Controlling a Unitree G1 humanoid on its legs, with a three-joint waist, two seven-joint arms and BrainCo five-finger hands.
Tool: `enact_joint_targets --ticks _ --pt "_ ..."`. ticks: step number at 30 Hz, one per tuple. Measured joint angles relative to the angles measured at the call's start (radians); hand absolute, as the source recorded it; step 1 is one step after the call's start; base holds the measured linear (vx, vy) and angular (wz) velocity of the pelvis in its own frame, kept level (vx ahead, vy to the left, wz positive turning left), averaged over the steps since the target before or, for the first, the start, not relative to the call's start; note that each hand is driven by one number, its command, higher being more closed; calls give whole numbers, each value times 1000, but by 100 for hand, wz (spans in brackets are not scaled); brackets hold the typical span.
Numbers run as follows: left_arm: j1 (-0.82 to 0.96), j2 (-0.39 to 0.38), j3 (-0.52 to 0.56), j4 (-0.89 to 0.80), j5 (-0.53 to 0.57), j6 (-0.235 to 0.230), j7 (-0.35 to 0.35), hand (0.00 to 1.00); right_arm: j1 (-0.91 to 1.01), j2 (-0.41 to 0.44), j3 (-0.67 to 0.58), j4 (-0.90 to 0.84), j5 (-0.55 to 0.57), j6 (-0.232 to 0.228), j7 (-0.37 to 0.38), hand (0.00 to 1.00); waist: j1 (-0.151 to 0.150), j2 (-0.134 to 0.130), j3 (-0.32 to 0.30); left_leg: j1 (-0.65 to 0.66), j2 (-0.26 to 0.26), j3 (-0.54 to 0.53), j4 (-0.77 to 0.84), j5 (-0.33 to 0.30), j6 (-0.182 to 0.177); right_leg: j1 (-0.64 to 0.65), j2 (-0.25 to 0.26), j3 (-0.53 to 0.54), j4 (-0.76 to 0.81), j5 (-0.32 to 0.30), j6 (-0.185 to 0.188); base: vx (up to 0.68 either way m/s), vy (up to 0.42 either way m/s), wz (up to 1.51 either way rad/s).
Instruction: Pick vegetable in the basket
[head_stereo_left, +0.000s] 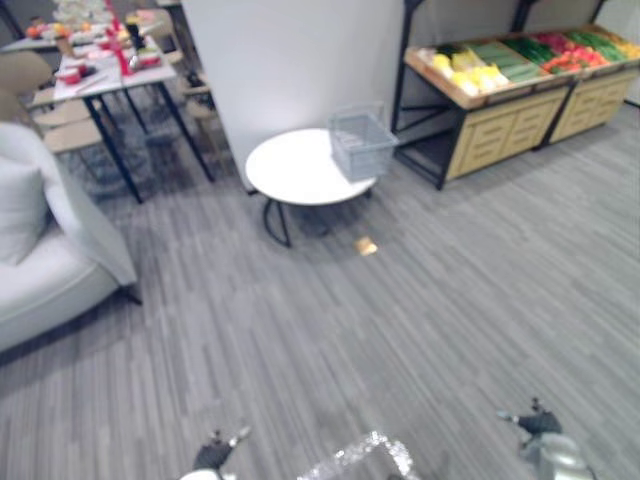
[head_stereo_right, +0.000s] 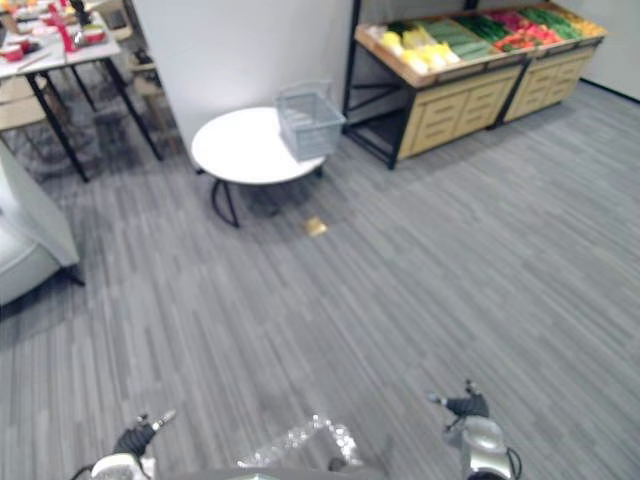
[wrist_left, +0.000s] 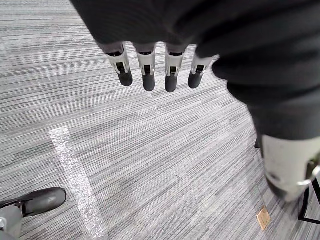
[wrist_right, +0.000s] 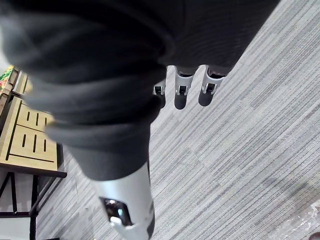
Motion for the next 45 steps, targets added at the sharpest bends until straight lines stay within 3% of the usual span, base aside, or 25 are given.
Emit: enact_joint_targets --ticks 30,37,40,41,42,43,44,45 --pt "-4 -22 -27 -1 -4 0 1 0 13 41 20 0 5 0 0 0 2 -12 3 -14 -1 -16 -5 1 1 -10 -2 -17 0 0 0 0 0 0" --pt "-27 -22 -43 -8 -12 0 3 0 -23 41 20 -7 7 1 -1 0 2 -9 37 -70 1 4 0 10 -4 -140 -3 4 153 -58 -18 -13 -10 -7" --pt "-31 -21 -42 -14 -12 0 6 0 -22 41 21 -17 8 1 -1 0 2 -10 46 -70 8 22 7 -12 -23 -164 -2 -1 213 -109 -46 24 -55 0" --pt "-30 -19 -38 -22 -12 -1 8 0 -18 45 27 -33 9 1 -1 0 3 -18 56 -115 34 62 115 -68 -44 -174 -3 -9 243 -133 -65 53 -142 8" --pt "-30 -19 -33 -29 -12 -1 9 0 -15 43 43 -59 13 1 -1 0 2 -12 64 -208 96 84 338 -156 -77 -176 10 -13 242 -149 -73 41 -166 9" --pt "-29 -18 -32 -31 -12 -1 9 0 -15 41 54 -72 21 1 -1 0 2 -6 73 -263 140 97 470 -177 -79 -170 23 -14 236 -153 -78 28 -164 1" --pt "-31 -17 -25 -45 -13 1 8 0 -19 40 66 -93 30 1 -1 0 5 -1 103 -375 237 119 757 -151 -41 -141 51 -13 229 -157 -85 64 -110 -13" --pt "-24 -19 -23 -52 -13 1 9 0 -23 39 66 -120 33 0 -4 0 16 4 134 -458 293 111 947 -136 -27 -94 66 -4 223 -164 -106 114 -70 -18"
